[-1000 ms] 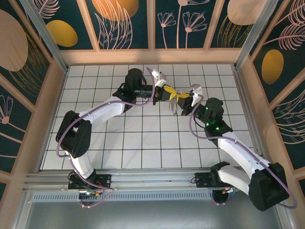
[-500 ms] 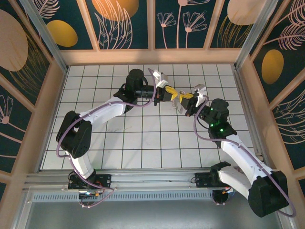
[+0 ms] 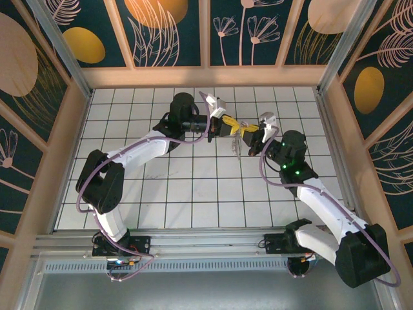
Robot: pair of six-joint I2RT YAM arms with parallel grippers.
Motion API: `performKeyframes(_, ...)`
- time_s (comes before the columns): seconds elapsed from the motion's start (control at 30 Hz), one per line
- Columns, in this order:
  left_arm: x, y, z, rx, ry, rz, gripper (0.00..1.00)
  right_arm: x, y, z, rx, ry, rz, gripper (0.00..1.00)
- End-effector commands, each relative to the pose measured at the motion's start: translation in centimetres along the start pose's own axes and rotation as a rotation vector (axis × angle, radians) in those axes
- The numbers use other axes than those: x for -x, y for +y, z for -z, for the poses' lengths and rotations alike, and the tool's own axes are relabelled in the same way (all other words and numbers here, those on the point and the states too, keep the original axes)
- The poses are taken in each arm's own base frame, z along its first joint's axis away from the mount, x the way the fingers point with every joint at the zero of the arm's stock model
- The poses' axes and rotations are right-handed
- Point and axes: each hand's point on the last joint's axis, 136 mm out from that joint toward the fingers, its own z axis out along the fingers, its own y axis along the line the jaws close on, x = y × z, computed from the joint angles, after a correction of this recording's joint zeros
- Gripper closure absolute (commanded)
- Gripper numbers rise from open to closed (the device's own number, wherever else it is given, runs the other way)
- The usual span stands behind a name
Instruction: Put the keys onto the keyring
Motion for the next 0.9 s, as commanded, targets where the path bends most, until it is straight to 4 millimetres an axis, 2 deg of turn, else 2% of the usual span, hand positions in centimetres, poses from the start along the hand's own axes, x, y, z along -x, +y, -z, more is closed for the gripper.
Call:
performKeyframes(0.0, 0.5, 0.0, -0.4, -0.021, -0.007, -0.009, 1.00, 3.2, 1.2, -0.3, 0.046, -0.075, 0.026, 1.00)
performKeyframes(0.23, 0.5, 0.0, -0.6, -0.017, -0.005, -0.007, 1.00, 3.3, 2.1, -1.2, 0.069, -0.061, 0.028, 1.00)
performKeyframes(0.43, 0.6, 0.4, -0.5, 0.008, -0.007, -0.005, 1.00, 3.9, 0.3, -0.7, -0.017, -0.074, 0.022, 1.00)
performKeyframes(0.57, 0.8, 1.0, -0.5, 0.046, -0.013, 0.001, 0.99, 5.1, -0.9, -0.4, -0.073, -0.087, 0.001, 1.00)
performKeyframes(0.6, 0.9, 1.2, -0.4, 0.063, -0.016, 0.002, 0.97, 5.3, -1.1, -0.4, -0.082, -0.085, 0.000, 1.00)
performKeyframes(0.7, 1.3, 1.8, 0.3, 0.111, -0.041, -0.001, 0.78, 5.9, -1.6, -0.7, -0.100, -0.068, -0.005, 1.00)
performKeyframes(0.87, 2.0, 2.9, 2.1, 0.210, -0.079, -0.002, 0.65, 5.4, -2.8, -1.8, -0.120, -0.019, -0.025, 1.00)
